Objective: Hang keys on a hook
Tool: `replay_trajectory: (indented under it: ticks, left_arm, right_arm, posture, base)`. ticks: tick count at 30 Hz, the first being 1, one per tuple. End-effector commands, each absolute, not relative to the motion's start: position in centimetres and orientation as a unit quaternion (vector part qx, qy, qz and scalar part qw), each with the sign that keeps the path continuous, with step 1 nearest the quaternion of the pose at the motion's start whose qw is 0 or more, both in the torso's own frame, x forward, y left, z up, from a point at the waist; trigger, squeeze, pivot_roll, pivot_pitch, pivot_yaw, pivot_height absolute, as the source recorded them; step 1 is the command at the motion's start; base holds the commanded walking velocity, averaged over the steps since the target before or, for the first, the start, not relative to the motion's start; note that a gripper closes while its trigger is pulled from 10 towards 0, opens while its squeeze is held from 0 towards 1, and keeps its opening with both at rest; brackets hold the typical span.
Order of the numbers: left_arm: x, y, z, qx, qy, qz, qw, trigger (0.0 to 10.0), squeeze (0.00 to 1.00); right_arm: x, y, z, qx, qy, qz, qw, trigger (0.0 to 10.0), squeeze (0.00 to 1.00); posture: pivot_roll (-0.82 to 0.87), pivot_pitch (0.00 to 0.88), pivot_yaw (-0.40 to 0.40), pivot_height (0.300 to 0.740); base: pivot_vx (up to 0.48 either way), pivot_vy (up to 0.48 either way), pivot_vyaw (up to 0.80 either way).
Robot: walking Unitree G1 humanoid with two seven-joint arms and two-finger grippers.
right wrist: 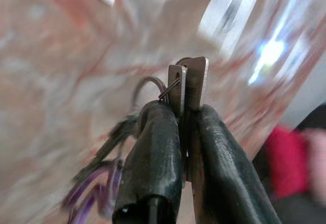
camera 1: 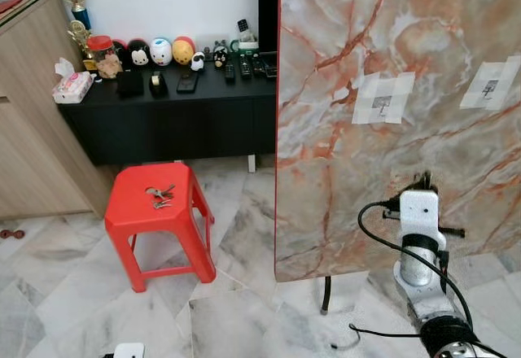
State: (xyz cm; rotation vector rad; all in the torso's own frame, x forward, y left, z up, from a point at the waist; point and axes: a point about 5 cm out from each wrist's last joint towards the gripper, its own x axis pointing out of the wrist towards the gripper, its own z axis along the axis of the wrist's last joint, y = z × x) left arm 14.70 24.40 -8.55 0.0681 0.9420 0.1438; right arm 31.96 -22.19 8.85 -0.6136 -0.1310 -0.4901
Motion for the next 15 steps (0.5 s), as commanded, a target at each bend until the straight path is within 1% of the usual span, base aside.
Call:
replay_trajectory:
  ticks: [1,5,9,11,12,14,15]
  left_arm:
    - [14.3,24.9,-8.6,0.037,0.462,0.073,0.883,10.0,0.0]
    - [14.2,24.6,-8.7,0.036,0.462,0.071,0.883,10.0,0.0]
    - [13.5,24.5,-9.0,0.035,0.468,0.072,0.88,10.0,0.0]
    - [13.1,24.6,-9.1,0.034,0.472,0.074,0.878,10.0,0.0]
    - [13.0,24.6,-9.1,0.034,0.472,0.074,0.878,10.0,0.0]
    - [12.5,24.9,-9.2,0.035,0.477,0.077,0.875,10.0,0.0]
    - [12.4,25.0,-9.2,0.035,0.478,0.077,0.874,10.0,0.0]
  right_arm:
    - [32.8,-21.7,10.7,-0.34,-0.105,-0.253,0.9,10.0,0.0]
    - [33.1,-21.7,11.0,-0.353,-0.108,-0.262,0.892,10.0,0.0]
    - [33.5,-21.1,11.7,-0.372,-0.128,-0.254,0.884,10.0,0.0]
    - [33.7,-20.6,12.2,-0.404,-0.147,-0.246,0.869,10.0,0.0]
    - [33.7,-20.5,12.2,-0.408,-0.15,-0.245,0.866,10.0,0.0]
    - [33.9,-19.4,12.8,-0.447,-0.181,-0.22,0.848,10.0,0.0]
    - [33.9,-19.3,12.9,-0.449,-0.184,-0.216,0.847,10.0,0.0]
  posture:
    - [0.1,0.0,-0.026,0.74]
    - [0.1,0.0,-0.024,0.74]
    - [0.1,0.0,-0.026,0.74]
    - [0.1,0.0,-0.026,0.74]
    - [0.1,0.0,-0.026,0.74]
    - [0.09,0.0,-0.025,0.74]
    - [0.09,0.0,-0.026,0.74]
  base:
    - [0.0,0.0,0.0]
    - [0.0,0.0,0.0]
    - [0.0,0.0,0.0]
    - [0.0,0.0,0.0]
    - [0.0,0.0,0.0]
    - [0.0,0.0,0.0]
    - [0.0,0.0,0.0]
